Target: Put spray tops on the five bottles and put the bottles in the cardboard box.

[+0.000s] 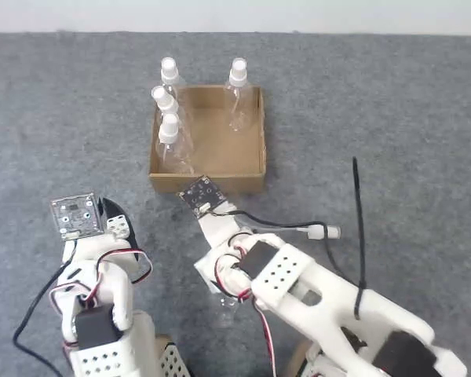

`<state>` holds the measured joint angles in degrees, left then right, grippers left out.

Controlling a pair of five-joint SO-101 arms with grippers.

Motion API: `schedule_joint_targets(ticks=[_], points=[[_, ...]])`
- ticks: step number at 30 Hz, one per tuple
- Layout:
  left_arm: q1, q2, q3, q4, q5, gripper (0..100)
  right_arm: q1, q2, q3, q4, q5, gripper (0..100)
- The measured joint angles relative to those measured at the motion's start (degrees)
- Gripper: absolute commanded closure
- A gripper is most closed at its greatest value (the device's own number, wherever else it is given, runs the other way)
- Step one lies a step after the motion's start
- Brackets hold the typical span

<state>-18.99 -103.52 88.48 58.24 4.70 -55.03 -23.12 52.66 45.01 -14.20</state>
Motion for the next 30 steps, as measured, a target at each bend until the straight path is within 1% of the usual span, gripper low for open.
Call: schedule_joint_targets(ticks=[2,6,8,11,13,23,26,27,30], points=[[0.0,0.0,0.0,0.0,0.0,99,-0.1,1.3,-0.2,-0.5,0.0,71.1],[0.0,0.0,0.0,0.0,0.0,99,-0.1,4.3,-0.2,-0.9,0.0,86.4],[0.0,0.0,0.0,0.0,0.0,99,-0.1,4.8,-0.2,-1.0,0.0,92.6],[0.0,0.0,0.0,0.0,0.0,99,0.0,4.8,-0.2,-1.1,0.1,97.5],[0.0,0.0,0.0,0.0,0.0,99,0.1,4.8,-0.2,-1.1,0.1,99.0],[0.0,0.0,0.0,0.0,0.0,99,0.2,4.8,-0.2,-1.1,0.7,99.0],[0.0,0.0,0.0,0.0,0.0,99,1.8,4.8,-0.2,-1.1,0.7,98.9],[0.0,0.0,0.0,0.0,0.0,99,2.6,4.8,-0.2,-1.1,0.5,98.9],[0.0,0.0,0.0,0.0,0.0,99,4.3,4.8,-0.2,-1.1,-3.2,98.9]])
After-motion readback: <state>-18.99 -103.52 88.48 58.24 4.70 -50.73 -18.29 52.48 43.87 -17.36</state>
